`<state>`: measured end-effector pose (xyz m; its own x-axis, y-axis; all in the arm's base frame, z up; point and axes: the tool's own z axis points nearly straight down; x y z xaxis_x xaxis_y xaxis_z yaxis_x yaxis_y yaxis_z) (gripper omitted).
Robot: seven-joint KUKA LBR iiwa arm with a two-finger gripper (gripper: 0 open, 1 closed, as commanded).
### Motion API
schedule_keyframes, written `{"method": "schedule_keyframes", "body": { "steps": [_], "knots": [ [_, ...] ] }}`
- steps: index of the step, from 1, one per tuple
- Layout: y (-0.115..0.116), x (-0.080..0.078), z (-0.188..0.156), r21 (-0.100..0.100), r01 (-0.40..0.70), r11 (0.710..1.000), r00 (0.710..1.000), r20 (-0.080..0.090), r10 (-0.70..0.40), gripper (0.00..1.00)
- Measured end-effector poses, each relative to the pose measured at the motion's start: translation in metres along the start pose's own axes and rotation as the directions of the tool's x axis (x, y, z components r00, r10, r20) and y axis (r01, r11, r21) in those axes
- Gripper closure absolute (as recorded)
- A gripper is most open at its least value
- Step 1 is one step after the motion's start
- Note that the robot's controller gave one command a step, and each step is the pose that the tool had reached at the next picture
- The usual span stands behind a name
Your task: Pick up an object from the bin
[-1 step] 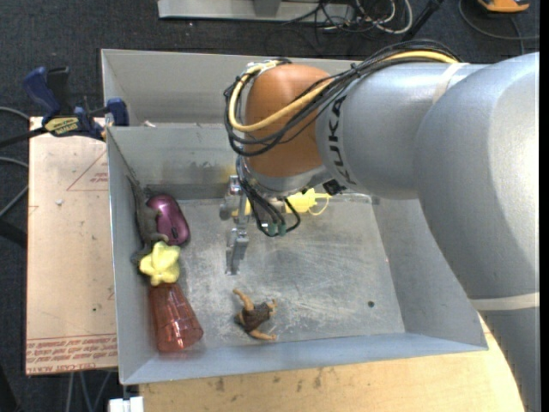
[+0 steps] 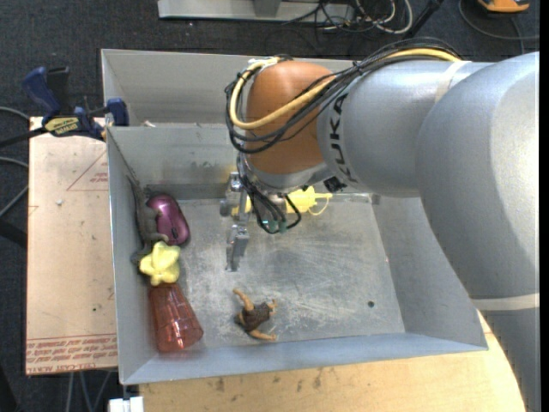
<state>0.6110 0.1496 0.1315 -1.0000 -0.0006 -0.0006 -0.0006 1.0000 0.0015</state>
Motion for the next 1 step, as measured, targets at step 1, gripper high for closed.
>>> {"method": "schedule_keyframes", "body": {
  "steps": [1],
  "knots": [
    [-0.0132, 0.0088, 0.0028, -0.002, 0.071, 0.997, 0.997, 0.003, -0.071, 0.00]
  ]
}}
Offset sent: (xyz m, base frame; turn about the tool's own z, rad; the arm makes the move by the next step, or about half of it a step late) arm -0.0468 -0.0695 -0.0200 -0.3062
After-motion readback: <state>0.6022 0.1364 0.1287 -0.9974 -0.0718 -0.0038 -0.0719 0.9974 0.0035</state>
